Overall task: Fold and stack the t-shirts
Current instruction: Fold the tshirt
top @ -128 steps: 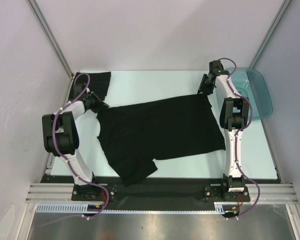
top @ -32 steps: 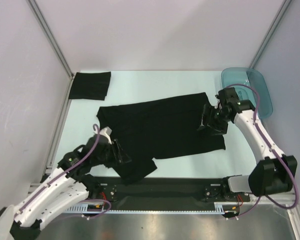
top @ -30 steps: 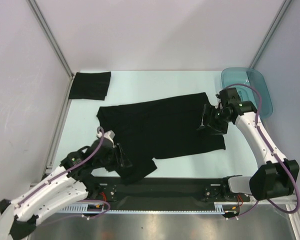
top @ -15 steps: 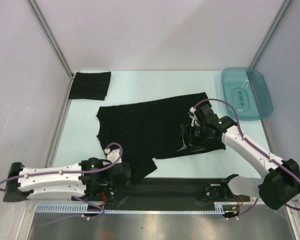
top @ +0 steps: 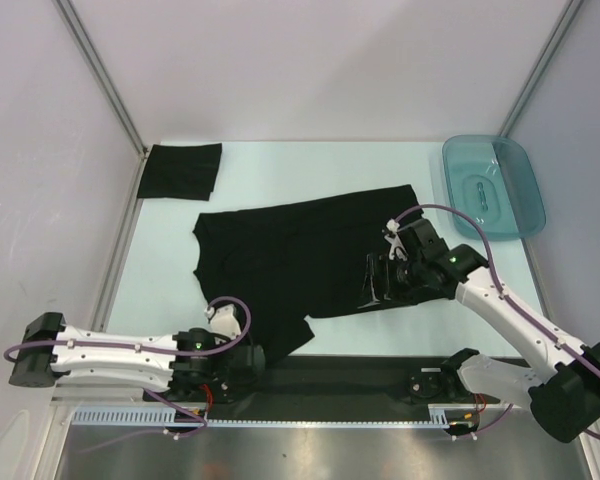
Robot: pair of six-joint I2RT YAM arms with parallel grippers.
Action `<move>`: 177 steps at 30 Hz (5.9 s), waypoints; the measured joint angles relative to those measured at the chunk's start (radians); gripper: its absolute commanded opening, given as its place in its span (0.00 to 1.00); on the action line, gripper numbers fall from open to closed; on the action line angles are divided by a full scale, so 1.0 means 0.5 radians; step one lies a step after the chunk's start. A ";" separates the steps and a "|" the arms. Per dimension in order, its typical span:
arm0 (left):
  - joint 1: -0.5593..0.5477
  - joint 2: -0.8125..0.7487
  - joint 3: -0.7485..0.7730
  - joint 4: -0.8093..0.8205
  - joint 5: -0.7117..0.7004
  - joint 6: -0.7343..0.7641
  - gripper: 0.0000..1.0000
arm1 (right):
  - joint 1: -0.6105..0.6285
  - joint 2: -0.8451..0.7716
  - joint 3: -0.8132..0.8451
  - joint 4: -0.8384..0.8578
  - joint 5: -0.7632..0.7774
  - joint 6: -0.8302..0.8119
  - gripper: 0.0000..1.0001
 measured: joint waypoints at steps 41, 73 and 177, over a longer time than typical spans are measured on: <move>-0.010 0.014 -0.082 0.069 -0.068 -0.201 0.43 | -0.233 -0.029 0.044 -0.053 -0.079 -0.159 0.73; 0.185 -0.082 0.396 0.043 -0.311 0.565 0.00 | -1.057 0.282 0.228 -0.163 0.187 -0.206 0.43; 1.678 0.265 0.897 0.440 0.438 2.209 0.00 | -1.430 0.899 0.395 0.224 0.641 -0.146 0.00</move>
